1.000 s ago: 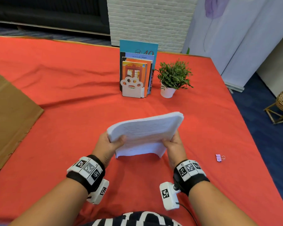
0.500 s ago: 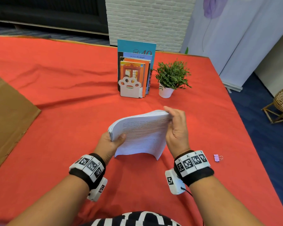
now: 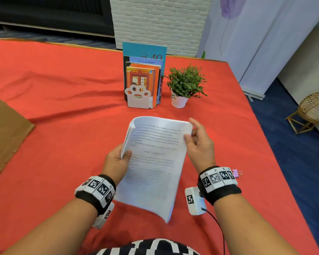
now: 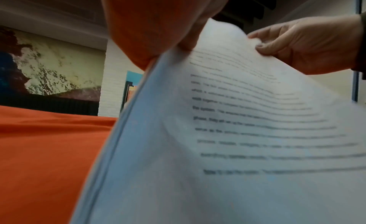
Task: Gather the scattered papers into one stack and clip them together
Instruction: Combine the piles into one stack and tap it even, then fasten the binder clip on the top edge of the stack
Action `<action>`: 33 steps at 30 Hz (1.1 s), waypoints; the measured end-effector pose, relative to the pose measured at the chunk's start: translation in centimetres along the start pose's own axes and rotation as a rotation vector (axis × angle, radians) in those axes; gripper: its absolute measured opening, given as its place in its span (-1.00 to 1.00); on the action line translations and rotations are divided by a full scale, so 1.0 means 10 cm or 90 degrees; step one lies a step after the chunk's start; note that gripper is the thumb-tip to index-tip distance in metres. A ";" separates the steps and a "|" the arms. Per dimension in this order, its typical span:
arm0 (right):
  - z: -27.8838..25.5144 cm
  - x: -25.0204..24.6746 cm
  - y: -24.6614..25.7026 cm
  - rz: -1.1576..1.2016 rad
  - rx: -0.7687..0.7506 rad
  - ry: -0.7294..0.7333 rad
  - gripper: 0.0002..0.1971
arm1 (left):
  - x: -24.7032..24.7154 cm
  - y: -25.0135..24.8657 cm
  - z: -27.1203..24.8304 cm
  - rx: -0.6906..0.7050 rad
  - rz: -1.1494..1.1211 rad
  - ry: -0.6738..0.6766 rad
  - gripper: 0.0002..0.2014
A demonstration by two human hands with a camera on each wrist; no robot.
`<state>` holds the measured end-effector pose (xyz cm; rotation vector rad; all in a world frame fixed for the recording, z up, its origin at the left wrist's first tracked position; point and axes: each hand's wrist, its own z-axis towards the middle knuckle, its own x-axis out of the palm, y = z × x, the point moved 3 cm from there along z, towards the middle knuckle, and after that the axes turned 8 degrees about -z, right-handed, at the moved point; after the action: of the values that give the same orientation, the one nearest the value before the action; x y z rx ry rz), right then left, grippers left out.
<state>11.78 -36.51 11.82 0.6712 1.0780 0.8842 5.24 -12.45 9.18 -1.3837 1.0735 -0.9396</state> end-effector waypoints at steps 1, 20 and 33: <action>0.01 -0.03 -0.16 -0.030 0.041 -0.001 -0.49 | 0.01 0.06 -0.01 -0.025 0.022 0.008 -0.69; -0.25 -1.14 -2.29 -0.374 0.641 0.065 -0.65 | 0.02 0.94 -0.18 -0.421 0.177 0.005 -0.68; 0.08 0.11 -0.76 -0.098 0.150 0.180 -0.92 | 0.03 0.80 -0.20 -0.358 0.102 0.061 -0.82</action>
<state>14.87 -39.33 5.38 0.6589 1.4843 0.7393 2.61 -13.29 1.36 -1.6801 1.5761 -0.6114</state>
